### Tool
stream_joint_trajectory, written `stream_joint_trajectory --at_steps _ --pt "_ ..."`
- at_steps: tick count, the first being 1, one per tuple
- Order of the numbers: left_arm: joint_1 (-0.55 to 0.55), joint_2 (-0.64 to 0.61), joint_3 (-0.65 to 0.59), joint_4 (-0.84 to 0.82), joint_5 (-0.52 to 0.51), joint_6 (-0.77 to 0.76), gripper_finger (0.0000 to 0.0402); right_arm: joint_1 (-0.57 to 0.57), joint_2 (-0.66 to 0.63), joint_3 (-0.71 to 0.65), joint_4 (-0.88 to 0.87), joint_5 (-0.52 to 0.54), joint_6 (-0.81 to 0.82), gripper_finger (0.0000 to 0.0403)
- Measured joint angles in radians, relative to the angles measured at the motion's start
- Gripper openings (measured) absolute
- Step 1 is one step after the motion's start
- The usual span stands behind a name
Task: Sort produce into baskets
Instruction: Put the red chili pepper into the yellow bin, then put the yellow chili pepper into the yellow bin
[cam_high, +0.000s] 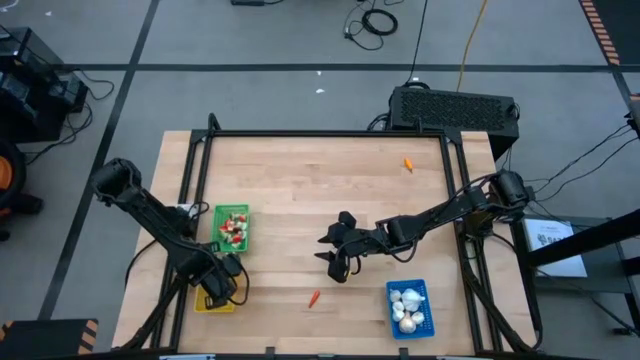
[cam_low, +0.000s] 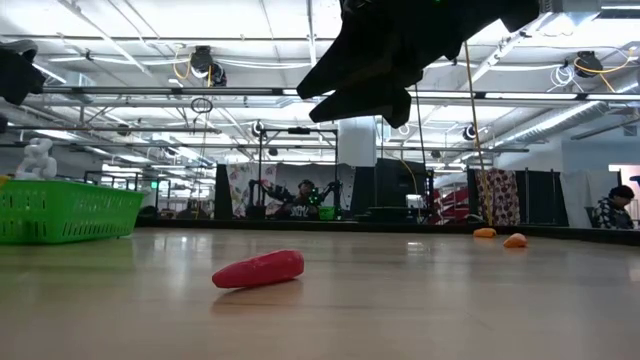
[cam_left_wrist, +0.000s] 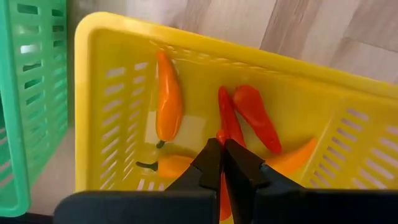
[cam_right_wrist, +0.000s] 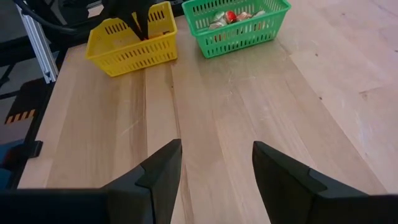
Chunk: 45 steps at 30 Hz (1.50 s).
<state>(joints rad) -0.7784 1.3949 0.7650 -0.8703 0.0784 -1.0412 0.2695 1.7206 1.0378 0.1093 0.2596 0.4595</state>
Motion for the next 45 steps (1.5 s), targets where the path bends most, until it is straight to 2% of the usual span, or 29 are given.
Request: stream_joint_trajectory --at_steps 7,17,21,24,26,28,32,35,40,42,45 --pt "0.000 0.000 0.000 0.001 0.000 0.002 0.0026 0.000 0.000 0.000 0.000 0.000 0.000 0.0187" --pt "0.001 0.000 0.114 -0.003 -0.006 0.161 0.0120 0.000 0.000 0.000 0.000 0.000 0.000 0.0187" --pt "0.004 0.000 0.171 -0.003 -0.012 0.246 0.0133 0.005 0.000 0.000 0.001 -0.011 0.000 0.0187" --pt "0.005 -0.001 0.196 0.067 -0.138 0.314 0.0134 0.011 0.000 0.000 0.002 -0.083 0.000 0.0187" --pt "0.005 -0.001 0.189 0.186 -0.277 0.352 0.0134 0.014 0.000 0.000 0.002 -0.134 0.000 0.0187" --pt "0.014 0.000 0.170 0.326 -0.365 0.396 0.0134 0.015 -0.007 0.000 -0.011 -0.187 0.007 0.0187" --pt "0.057 0.048 0.157 0.538 -0.372 0.569 0.0135 0.019 -0.031 0.000 -0.091 -0.232 0.058 0.0187" --pt "0.081 0.084 0.157 0.669 -0.392 0.728 0.0135 0.029 -0.057 0.000 -0.188 -0.154 0.118 0.0187" --pt "0.135 0.116 0.157 0.777 -0.467 0.958 0.0135 0.019 -0.111 0.001 -0.413 0.145 0.287 0.0187" --pt "0.167 0.114 0.157 0.778 -0.469 1.038 0.0135 0.009 -0.128 0.001 -0.514 0.231 0.374 0.0187" --pt "0.226 0.085 0.157 0.772 -0.444 1.138 0.0135 -0.036 -0.156 0.001 -0.640 0.273 0.504 0.0187"
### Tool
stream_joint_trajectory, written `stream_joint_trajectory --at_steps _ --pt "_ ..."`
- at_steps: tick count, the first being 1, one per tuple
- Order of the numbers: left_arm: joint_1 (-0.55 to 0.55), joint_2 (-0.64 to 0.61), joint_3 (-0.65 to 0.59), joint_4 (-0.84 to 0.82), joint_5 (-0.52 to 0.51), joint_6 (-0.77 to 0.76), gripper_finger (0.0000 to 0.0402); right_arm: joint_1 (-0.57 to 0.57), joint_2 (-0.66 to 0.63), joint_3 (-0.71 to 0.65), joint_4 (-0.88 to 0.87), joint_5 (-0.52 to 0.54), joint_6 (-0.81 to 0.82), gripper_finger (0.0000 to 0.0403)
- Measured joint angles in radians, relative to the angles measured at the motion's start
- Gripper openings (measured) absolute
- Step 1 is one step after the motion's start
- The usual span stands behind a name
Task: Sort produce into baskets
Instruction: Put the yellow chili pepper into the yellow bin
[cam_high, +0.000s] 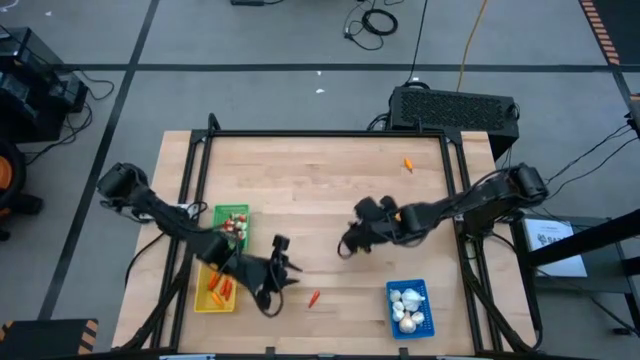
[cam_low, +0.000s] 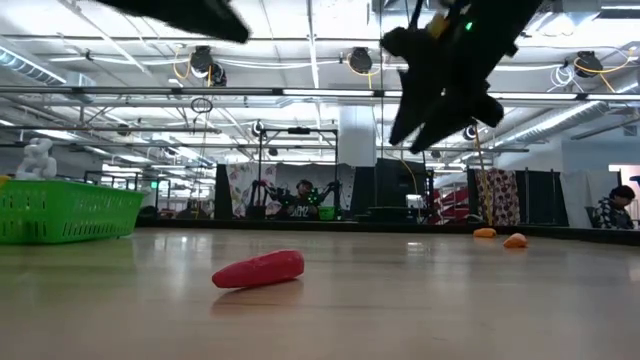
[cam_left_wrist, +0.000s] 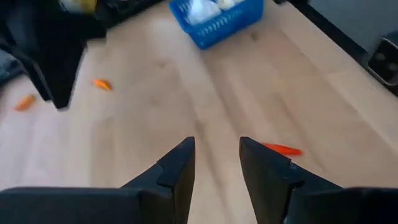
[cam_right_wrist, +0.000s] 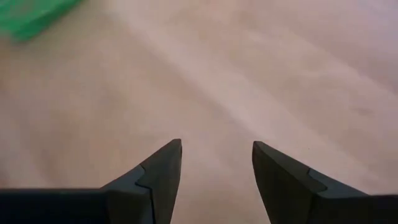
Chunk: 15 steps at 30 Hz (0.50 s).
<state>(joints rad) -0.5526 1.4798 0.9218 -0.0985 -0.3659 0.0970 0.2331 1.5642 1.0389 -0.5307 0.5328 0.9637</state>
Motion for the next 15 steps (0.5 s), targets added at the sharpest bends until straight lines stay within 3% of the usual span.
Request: stream_joint_trajectory --at_steps 6,10,15 --pt "0.148 -0.078 -0.001 0.009 0.179 0.117 0.0135 -0.157 -0.018 0.000 -0.153 -0.035 0.005 0.0187" --pt "0.238 -0.141 -0.079 0.112 0.321 0.136 0.0135 -0.304 -0.018 0.000 -0.206 -0.083 -0.072 0.0187" --pt "0.307 -0.281 -0.219 0.205 0.332 0.118 0.0135 -0.476 -0.018 0.000 -0.217 -0.182 -0.236 0.0187"
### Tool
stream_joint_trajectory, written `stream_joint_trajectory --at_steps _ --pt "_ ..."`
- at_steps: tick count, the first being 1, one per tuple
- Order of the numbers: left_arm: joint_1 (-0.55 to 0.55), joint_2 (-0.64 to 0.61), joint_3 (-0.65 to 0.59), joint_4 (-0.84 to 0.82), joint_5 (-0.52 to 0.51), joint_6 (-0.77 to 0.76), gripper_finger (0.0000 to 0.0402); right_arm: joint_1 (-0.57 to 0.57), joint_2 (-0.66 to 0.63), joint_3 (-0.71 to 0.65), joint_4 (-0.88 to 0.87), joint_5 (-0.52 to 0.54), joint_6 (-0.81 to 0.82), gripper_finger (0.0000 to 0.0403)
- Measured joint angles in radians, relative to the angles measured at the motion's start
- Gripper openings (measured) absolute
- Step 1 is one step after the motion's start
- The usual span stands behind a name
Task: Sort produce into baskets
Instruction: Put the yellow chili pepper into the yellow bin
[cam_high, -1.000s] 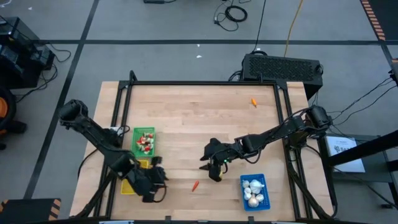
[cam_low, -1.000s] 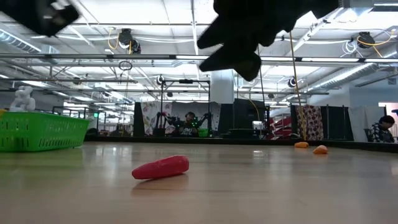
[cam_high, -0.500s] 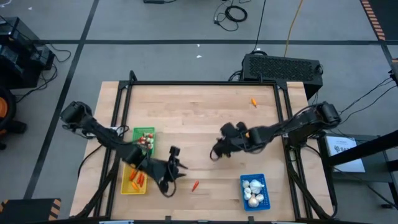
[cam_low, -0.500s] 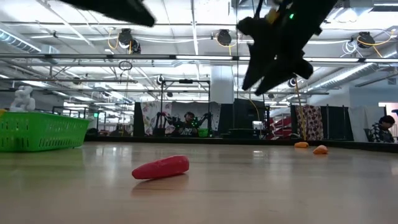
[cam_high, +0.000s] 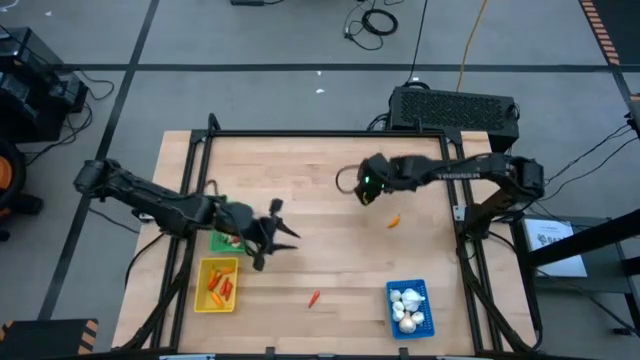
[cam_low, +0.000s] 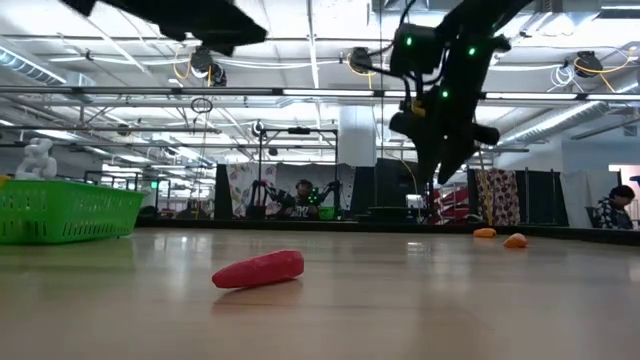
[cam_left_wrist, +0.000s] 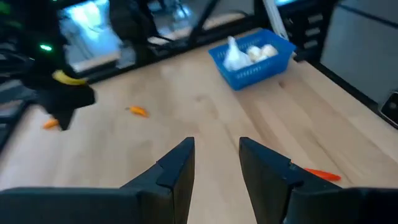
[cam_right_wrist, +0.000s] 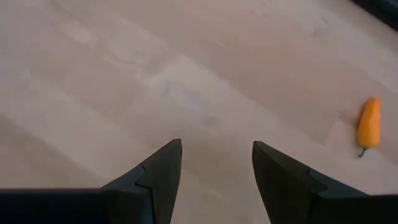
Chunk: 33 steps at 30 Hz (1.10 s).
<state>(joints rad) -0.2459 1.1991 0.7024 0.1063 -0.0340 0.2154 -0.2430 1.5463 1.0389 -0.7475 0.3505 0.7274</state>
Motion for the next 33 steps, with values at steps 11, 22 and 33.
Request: stream_joint_trajectory --at_steps 11,22,33 --pt "0.020 -0.316 -0.148 -0.035 -0.022 0.001 0.0135 -0.298 0.000 0.000 -0.014 -0.025 -0.137 0.0187" --pt "0.023 -0.463 -0.210 -0.084 -0.055 0.000 0.0135 -0.464 0.000 -0.079 0.003 -0.010 -0.123 0.0187" --pt "0.023 -0.465 -0.215 -0.067 -0.056 -0.025 0.0135 -0.545 0.000 -0.253 0.219 -0.033 -0.113 0.0187"
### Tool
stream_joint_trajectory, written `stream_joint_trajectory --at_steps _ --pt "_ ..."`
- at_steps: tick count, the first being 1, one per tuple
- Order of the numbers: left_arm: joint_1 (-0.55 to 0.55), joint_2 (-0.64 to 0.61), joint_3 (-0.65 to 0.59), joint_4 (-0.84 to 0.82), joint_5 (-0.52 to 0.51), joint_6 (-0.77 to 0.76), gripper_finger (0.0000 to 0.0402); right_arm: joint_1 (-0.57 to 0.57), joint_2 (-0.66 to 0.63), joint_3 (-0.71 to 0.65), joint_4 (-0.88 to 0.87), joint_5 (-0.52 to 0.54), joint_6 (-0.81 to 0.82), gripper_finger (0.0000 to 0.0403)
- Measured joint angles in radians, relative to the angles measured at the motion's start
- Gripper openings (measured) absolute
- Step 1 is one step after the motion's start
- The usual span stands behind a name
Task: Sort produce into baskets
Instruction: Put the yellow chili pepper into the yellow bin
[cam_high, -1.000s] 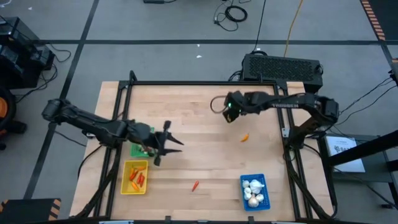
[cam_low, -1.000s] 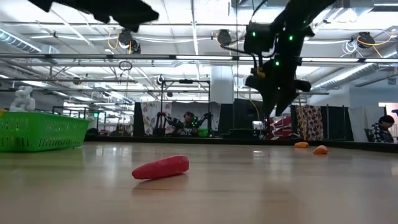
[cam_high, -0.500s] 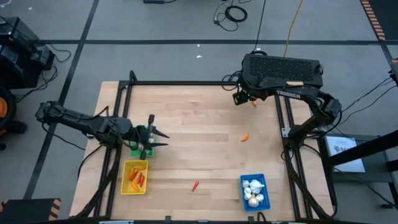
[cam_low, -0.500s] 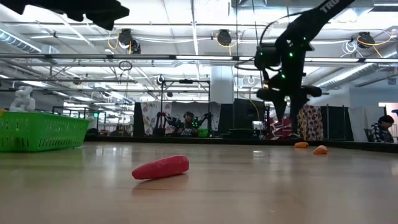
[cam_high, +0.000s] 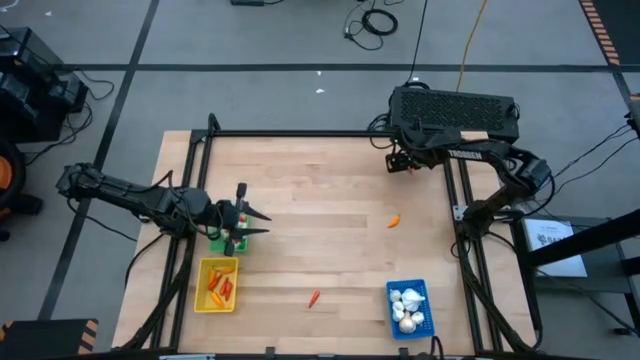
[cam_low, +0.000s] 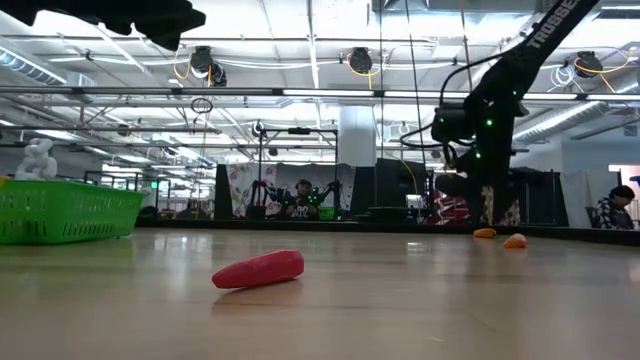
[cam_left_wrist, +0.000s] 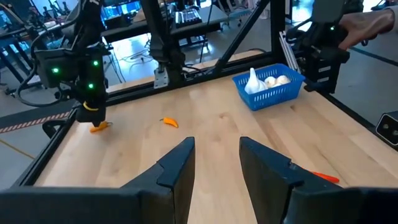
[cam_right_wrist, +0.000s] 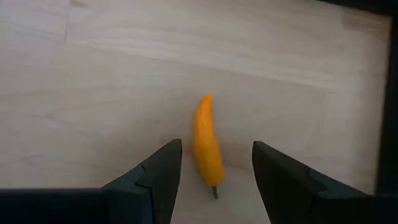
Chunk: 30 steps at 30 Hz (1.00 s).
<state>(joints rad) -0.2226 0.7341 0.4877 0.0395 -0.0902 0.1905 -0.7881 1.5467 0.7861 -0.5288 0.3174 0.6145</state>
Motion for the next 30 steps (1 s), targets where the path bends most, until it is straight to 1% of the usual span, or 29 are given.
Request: stream_joint_trajectory --at_steps 4,8,11,14,18,23,27,30 --pt "0.000 0.001 0.000 0.000 0.000 -0.001 0.0135 -0.014 0.000 -0.033 0.040 -0.024 -0.003 0.0187" --pt "0.000 0.010 0.000 0.003 0.000 -0.001 0.0135 -0.019 0.000 -0.084 0.118 -0.059 0.009 0.0187" --pt "0.000 0.023 0.000 0.004 0.000 -0.002 0.0135 -0.017 -0.002 -0.111 0.162 -0.059 0.010 0.0187" --pt "0.000 0.034 0.000 0.006 0.000 -0.002 0.0135 -0.017 -0.002 -0.116 0.167 -0.059 0.002 0.0181" --pt "0.000 0.039 0.000 0.008 0.000 -0.001 0.0135 -0.017 -0.002 -0.116 0.165 -0.076 0.000 0.0145" --pt "0.000 0.038 0.000 0.038 0.000 -0.001 0.0135 -0.015 -0.002 -0.116 0.165 -0.109 -0.009 0.0071" --pt "0.000 0.038 0.000 0.034 0.000 -0.001 0.0135 0.007 -0.003 -0.116 0.168 -0.112 -0.002 0.0018" --pt "0.000 0.038 0.000 0.034 0.000 -0.001 0.0135 0.043 -0.001 -0.104 0.170 -0.111 0.008 0.0008"
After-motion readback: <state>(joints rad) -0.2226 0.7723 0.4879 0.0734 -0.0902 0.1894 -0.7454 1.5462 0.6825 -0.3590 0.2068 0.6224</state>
